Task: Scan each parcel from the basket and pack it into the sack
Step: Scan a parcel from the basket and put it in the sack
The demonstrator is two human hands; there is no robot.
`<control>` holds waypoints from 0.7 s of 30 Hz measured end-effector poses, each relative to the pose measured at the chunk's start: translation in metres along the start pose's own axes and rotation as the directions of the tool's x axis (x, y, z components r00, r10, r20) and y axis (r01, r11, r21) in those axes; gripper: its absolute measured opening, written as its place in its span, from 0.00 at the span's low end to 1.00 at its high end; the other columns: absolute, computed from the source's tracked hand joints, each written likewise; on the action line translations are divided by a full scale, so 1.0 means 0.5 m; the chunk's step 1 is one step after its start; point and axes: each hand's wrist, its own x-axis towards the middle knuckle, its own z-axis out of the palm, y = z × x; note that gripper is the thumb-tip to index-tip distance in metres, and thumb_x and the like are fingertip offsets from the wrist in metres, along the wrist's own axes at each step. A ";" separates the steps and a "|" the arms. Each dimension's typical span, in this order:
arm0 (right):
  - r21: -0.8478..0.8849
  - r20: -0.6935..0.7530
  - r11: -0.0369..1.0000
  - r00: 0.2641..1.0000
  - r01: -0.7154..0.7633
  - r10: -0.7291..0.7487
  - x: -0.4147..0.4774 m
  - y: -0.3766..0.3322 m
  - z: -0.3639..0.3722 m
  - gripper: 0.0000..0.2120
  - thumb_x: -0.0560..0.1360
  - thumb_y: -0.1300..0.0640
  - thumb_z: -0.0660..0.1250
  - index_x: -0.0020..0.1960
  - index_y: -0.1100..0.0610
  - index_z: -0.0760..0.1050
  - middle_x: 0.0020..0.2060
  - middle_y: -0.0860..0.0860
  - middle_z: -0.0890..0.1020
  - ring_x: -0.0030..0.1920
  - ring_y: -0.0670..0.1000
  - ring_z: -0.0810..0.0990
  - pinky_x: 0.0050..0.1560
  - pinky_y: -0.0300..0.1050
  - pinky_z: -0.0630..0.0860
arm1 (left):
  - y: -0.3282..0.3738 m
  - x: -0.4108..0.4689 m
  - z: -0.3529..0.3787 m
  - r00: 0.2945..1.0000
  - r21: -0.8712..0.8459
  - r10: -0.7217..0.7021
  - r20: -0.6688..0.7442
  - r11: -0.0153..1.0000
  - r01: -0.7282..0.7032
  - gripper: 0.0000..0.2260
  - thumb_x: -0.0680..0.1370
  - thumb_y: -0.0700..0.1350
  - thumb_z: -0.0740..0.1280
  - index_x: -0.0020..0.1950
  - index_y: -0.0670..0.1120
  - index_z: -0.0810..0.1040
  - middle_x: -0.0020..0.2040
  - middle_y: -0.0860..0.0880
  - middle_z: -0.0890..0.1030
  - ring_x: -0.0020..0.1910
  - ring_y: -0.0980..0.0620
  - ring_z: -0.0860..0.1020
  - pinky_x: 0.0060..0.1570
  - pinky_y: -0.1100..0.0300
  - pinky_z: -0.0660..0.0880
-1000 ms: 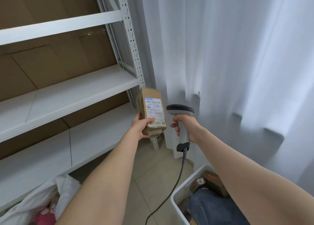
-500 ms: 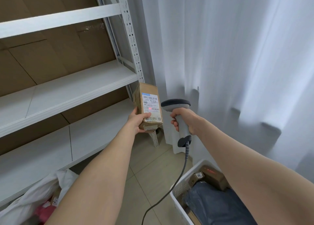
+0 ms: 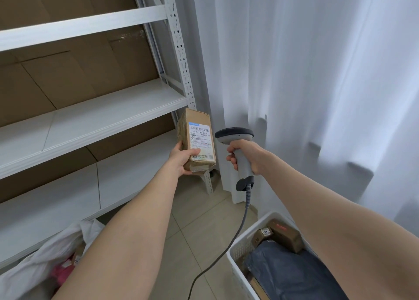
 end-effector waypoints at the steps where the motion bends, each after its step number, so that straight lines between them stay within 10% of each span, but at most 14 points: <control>1: 0.014 -0.001 1.000 1.000 -0.006 0.006 0.002 0.003 0.005 0.07 0.74 0.61 0.66 0.51 0.61 0.74 0.28 0.54 0.81 0.24 0.47 0.75 0.28 0.39 0.77 | -0.003 -0.006 -0.004 1.000 -0.004 0.002 -0.012 1.000 -0.002 0.29 0.72 0.38 0.73 0.70 0.55 0.68 0.56 0.47 0.80 0.51 0.44 0.79 0.39 0.43 0.79; 12: 0.030 0.089 0.999 0.995 -0.041 0.038 0.043 0.091 0.229 0.12 0.74 0.59 0.72 0.54 0.60 0.74 0.52 0.58 0.83 0.47 0.55 0.82 0.54 0.51 0.80 | -0.091 -0.120 -0.219 0.957 -0.055 -0.123 -0.262 0.992 0.113 0.24 0.70 0.44 0.76 0.63 0.52 0.71 0.52 0.48 0.79 0.48 0.46 0.78 0.44 0.42 0.80; 21: -0.095 0.244 0.991 0.963 -0.093 0.114 0.035 0.185 0.554 0.13 0.73 0.60 0.72 0.55 0.60 0.75 0.50 0.58 0.82 0.45 0.55 0.82 0.47 0.50 0.82 | -0.170 -0.238 -0.531 0.882 -0.163 -0.217 -0.419 0.973 0.163 0.20 0.73 0.48 0.73 0.63 0.48 0.73 0.54 0.45 0.80 0.52 0.43 0.79 0.46 0.40 0.80</control>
